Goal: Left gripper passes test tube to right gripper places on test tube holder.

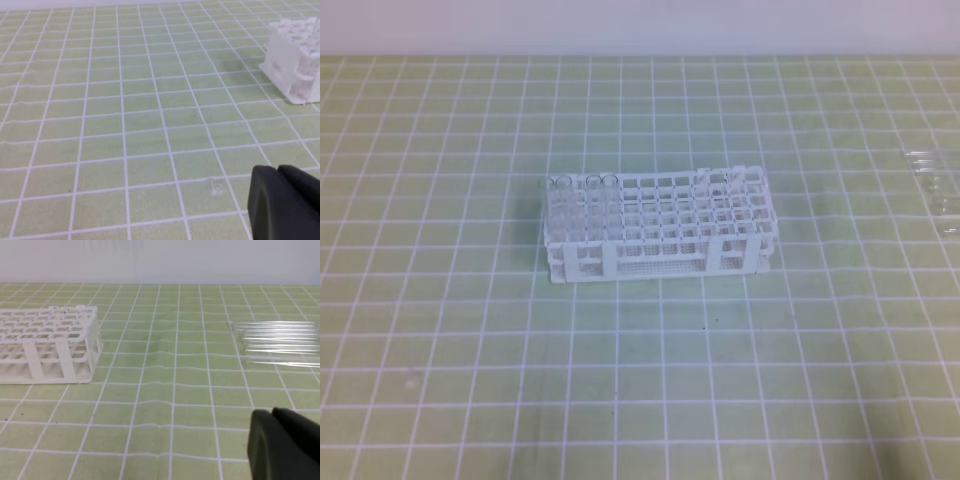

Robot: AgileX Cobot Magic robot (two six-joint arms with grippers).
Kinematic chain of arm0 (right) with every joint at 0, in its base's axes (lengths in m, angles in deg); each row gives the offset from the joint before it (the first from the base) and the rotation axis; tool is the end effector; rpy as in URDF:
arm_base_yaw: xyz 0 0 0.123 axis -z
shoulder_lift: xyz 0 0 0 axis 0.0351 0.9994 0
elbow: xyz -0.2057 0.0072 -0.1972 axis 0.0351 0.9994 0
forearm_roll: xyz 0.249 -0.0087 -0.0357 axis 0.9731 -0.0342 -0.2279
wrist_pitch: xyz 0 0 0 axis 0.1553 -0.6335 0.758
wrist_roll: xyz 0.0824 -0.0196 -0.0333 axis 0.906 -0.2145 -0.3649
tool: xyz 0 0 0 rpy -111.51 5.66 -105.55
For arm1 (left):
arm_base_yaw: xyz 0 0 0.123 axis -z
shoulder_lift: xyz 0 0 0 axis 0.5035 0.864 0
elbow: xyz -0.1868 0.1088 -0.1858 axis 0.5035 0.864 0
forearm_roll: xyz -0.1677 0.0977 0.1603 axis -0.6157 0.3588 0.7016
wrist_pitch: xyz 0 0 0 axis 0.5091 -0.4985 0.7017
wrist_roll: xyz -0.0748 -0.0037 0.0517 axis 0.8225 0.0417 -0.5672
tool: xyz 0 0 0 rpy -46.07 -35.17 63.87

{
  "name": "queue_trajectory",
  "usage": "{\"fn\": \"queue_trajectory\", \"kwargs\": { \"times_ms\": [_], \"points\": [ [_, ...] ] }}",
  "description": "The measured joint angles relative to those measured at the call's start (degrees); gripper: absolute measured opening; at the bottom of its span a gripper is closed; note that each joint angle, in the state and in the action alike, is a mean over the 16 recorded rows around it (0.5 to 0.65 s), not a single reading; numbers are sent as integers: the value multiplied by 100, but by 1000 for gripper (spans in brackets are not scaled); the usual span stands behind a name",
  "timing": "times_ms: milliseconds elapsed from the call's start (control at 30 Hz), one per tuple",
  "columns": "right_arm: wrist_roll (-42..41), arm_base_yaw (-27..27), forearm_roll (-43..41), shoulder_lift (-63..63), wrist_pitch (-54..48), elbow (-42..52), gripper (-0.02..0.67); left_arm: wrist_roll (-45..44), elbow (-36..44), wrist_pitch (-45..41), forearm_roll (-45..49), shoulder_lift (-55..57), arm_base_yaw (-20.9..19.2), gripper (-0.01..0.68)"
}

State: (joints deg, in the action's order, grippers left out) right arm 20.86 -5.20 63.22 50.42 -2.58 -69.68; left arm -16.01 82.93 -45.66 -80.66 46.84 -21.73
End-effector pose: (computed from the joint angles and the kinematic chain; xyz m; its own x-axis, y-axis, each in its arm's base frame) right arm 0.0530 0.0083 0.1890 -0.1744 0.0440 -0.9837 -0.1037 0.9926 0.0627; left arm 0.0520 -0.0083 0.1800 -0.2118 0.0765 -0.9743 0.1610 0.9860 0.0424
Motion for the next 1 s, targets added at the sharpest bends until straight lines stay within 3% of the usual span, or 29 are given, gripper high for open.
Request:
{"fn": "queue_trajectory", "kwargs": {
  "times_ms": [1000],
  "points": [
    [0,0,89,9,24,0,-15,-2,-11,-8,14,23,-1,-2]
  ]
}}
